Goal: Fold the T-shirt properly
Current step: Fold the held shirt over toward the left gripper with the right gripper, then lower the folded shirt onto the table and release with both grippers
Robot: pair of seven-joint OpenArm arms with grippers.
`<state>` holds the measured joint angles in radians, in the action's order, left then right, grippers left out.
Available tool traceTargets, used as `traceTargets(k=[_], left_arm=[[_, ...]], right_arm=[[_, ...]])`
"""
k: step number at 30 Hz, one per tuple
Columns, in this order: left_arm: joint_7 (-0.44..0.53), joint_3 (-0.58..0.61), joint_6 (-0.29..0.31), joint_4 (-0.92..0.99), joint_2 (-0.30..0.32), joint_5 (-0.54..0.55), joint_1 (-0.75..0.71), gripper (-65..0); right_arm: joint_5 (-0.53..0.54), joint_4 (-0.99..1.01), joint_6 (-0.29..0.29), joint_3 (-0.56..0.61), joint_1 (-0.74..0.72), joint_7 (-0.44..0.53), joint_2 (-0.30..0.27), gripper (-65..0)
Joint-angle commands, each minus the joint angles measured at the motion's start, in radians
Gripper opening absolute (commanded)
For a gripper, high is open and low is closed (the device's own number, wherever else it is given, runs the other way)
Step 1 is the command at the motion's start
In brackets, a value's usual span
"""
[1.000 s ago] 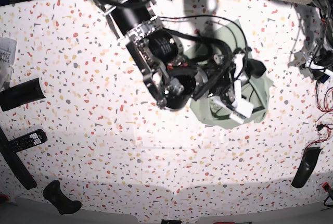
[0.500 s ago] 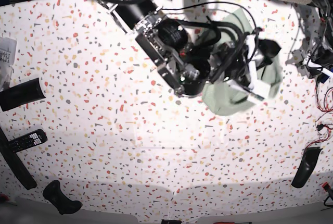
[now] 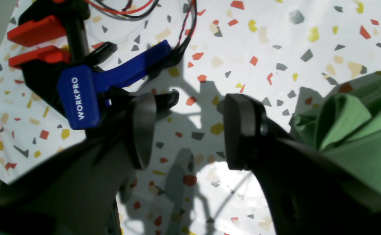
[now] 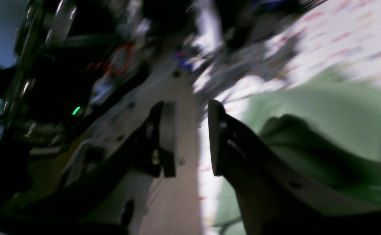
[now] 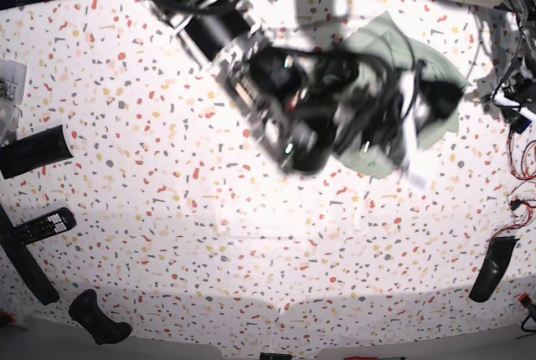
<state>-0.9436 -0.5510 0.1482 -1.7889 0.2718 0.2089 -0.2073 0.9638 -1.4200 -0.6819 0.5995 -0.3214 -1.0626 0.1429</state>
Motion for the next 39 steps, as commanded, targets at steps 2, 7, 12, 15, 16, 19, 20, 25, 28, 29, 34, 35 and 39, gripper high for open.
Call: traceTargets(k=[2, 7, 12, 15, 16, 19, 20, 25, 28, 29, 34, 35, 39], left_arm=[[0.016, -0.005, 0.002, -0.019, 0.014, 0.001, 0.008, -34.3], [0.01, -0.005, 0.002, -0.019, 0.014, 0.002, 0.008, -34.3], [-0.053, -0.005, 0.003, -0.047, 0.014, 0.108, 0.007, -34.3], [-0.1, -0.005, 0.053, -0.108, 0.014, 0.262, 0.006, -34.3], [-0.114, -0.005, 0.072, -0.135, 0.014, 0.316, 0.005, -34.3], [-0.151, -0.004, 0.092, -0.217, 0.013, 0.459, 0.005, -34.3], [-0.16, -0.004, 0.094, -0.24, 0.011, 0.497, 0.005, -34.3], [-0.18, -0.004, 0.183, -0.277, -0.035, 0.613, -0.018, -34.3], [-0.17, -0.004, 0.224, -0.277, -0.077, 0.627, -0.059, -34.3], [-0.153, -0.004, 0.232, -0.277, -0.087, 0.617, -0.075, -34.3], [-0.122, -0.004, 0.242, -0.277, -0.111, 0.604, -0.149, -34.3], [-0.121, -0.003, 0.242, -0.277, -0.111, 0.605, -0.166, -34.3], [-0.09, -0.003, 0.243, -0.277, -0.111, 0.604, -0.238, -34.3]], right_arm=[[-0.024, -0.016, -0.016, -0.068, -0.053, 0.034, 0.014, -49.9], [-0.16, -0.016, -0.016, -0.213, -0.077, 0.01, 0.014, -50.0], [-0.337, -0.016, -0.016, -0.244, -0.018, -0.045, 0.014, -50.0], [-0.399, -0.016, -0.016, -0.244, 0.033, -0.047, 0.014, -50.0], [-0.415, -0.016, -0.016, -0.244, 0.047, -0.047, 0.014, -50.0], [-0.434, -0.016, -0.016, -0.244, 0.068, -0.047, 0.014, -50.0], [-0.433, -0.017, -0.016, -0.244, 0.069, -0.047, 0.014, -50.0], [-0.43, -0.083, -0.016, -0.246, 0.07, -0.047, 0.014, -50.0], [-0.434, -0.163, -0.015, -0.249, 0.071, -0.056, 0.014, -50.0], [-0.437, -0.186, -0.015, -0.255, 0.071, -0.068, 0.014, -50.0], [-0.441, -0.238, -0.015, -0.321, 0.106, -0.068, -0.007, -50.0], [-0.441, -0.238, -0.015, -0.336, 0.119, -0.068, -0.016, -50.0], [-0.437, -0.238, -0.015, -0.357, 0.187, -0.068, -0.066, -50.0]])
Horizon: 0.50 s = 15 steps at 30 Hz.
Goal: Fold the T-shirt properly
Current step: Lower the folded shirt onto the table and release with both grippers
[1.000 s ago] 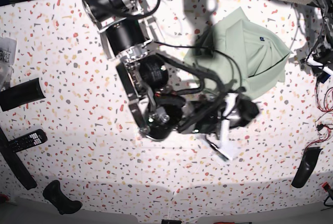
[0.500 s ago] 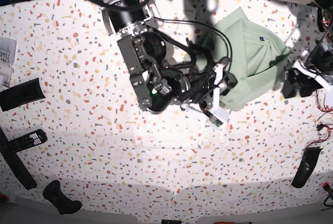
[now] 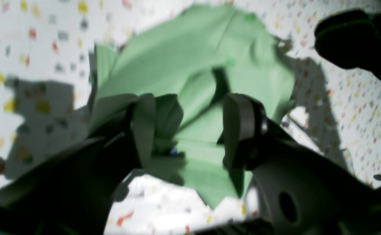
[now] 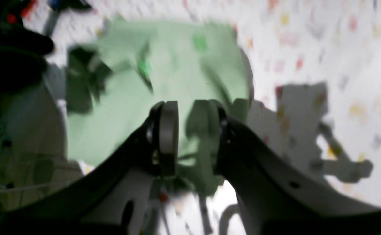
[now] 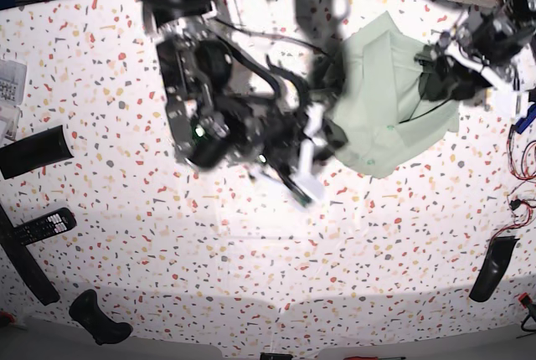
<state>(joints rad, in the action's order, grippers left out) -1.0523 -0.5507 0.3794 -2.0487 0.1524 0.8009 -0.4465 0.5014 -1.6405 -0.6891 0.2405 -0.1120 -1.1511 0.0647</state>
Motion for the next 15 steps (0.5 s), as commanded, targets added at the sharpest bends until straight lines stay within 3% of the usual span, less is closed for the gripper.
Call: traceTargets(k=[1, 4, 11, 15], left_arm=[[0.043, -0.004, 0.011, -0.018, 0.008, 0.012, -0.016, -34.3], [0.112, -0.004, 0.011, -0.018, 0.008, 0.012, -0.061, -34.3], [0.171, 0.004, 0.04, 0.005, 0.008, 0.009, -0.068, -34.3], [0.222, 0.066, 0.04, 0.045, 0.009, -0.099, -0.061, -34.3]], right_arm=[[0.027, -0.017, -0.008, 0.002, -0.005, 0.021, 0.003, -50.0], [0.027, -0.017, -0.009, 0.002, 0.037, 0.055, -0.01, -50.0], [-0.051, -0.003, -0.009, 0.015, 0.054, 0.162, -0.009, -50.0], [-0.056, 0.025, -0.009, 0.015, 0.054, 0.198, -0.008, -50.0]])
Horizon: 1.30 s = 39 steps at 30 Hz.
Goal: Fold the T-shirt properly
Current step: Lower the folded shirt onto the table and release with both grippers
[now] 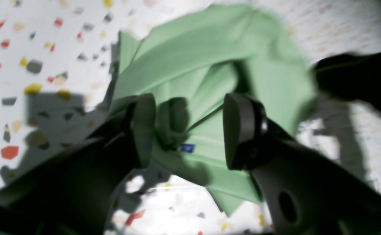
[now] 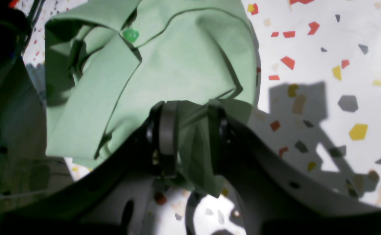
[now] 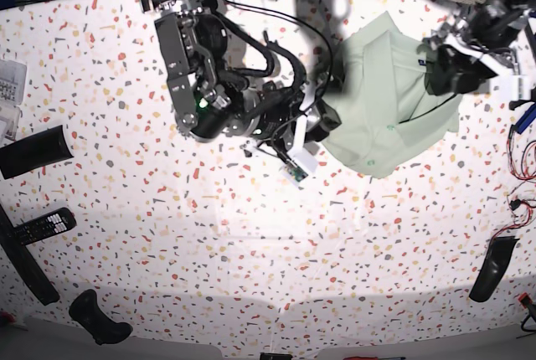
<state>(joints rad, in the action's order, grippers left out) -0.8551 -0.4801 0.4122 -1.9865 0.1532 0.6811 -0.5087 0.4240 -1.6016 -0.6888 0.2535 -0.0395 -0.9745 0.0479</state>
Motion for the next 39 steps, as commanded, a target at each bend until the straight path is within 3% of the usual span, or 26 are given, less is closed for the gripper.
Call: traceTargets(k=[1, 4, 7, 13, 16, 21, 30, 35, 39], left_arm=[[0.032, 0.02, 0.007, -0.003, 0.008, -0.008, 0.007, -34.3], [0.034, 0.09, 0.006, 0.043, 0.008, -0.068, 0.03, -34.3], [0.033, 0.124, 0.003, 0.063, 0.008, -0.107, 0.052, -34.3], [-0.01, 0.123, 0.004, 0.063, 0.014, -0.14, 0.059, -34.3], [-0.014, 0.123, 0.008, 0.063, 0.014, -0.192, 0.053, -34.3], [0.024, 0.123, 0.006, 0.063, 0.048, -0.369, 0.054, -34.3], [0.119, 0.123, -0.061, 0.172, 0.201, -0.358, 0.077, -34.3], [0.111, 0.123, -0.06, 0.227, 0.196, -0.24, 0.091, -34.3], [0.128, 0.122, -0.061, 0.204, 0.197, -0.305, 0.132, -34.3]], right_arm=[[0.021, -0.005, -0.009, 0.002, -0.019, 0.029, 0.008, -50.0], [0.021, 0.013, -0.009, 0.002, -0.019, 0.049, 0.018, -50.0], [0.019, 0.055, -0.009, 0.003, -0.021, 0.134, 0.04, -50.0], [-0.052, 0.219, -0.009, 0.028, -0.032, 0.127, 0.075, -50.0], [-0.055, 0.245, -0.009, 0.067, -0.032, 0.058, 0.054, -50.0], [-0.055, 0.243, -0.009, 0.098, -0.059, 0.048, -0.024, -50.0], [-0.04, 0.243, -0.009, 0.098, -0.103, 0.027, -0.146, -50.0], [0.09, 0.238, -0.009, 0.098, -0.117, 0.022, -0.142, -50.0], [0.102, 0.225, -0.009, 0.098, -0.149, 0.014, -0.122, -50.0]])
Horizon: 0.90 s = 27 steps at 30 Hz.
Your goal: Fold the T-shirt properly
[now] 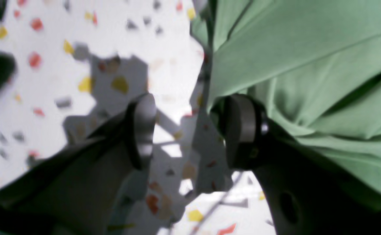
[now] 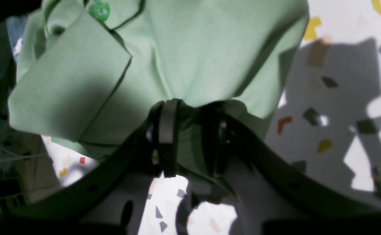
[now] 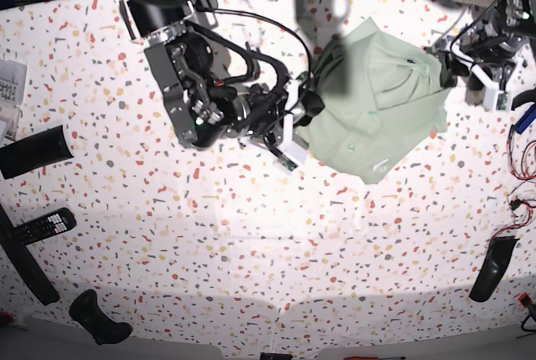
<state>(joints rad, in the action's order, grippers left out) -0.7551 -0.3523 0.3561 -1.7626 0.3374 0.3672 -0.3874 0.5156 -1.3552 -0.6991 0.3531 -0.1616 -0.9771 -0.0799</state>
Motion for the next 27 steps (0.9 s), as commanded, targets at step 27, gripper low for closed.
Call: traceTargets(k=[27], left_arm=[[0.095, -0.005, -0.004, 0.172, 0.03, -0.132, 0.275, -34.3]], right_arm=[[-0.146, -0.022, 0.001, -0.002, -0.002, -0.037, -0.076, -50.0]])
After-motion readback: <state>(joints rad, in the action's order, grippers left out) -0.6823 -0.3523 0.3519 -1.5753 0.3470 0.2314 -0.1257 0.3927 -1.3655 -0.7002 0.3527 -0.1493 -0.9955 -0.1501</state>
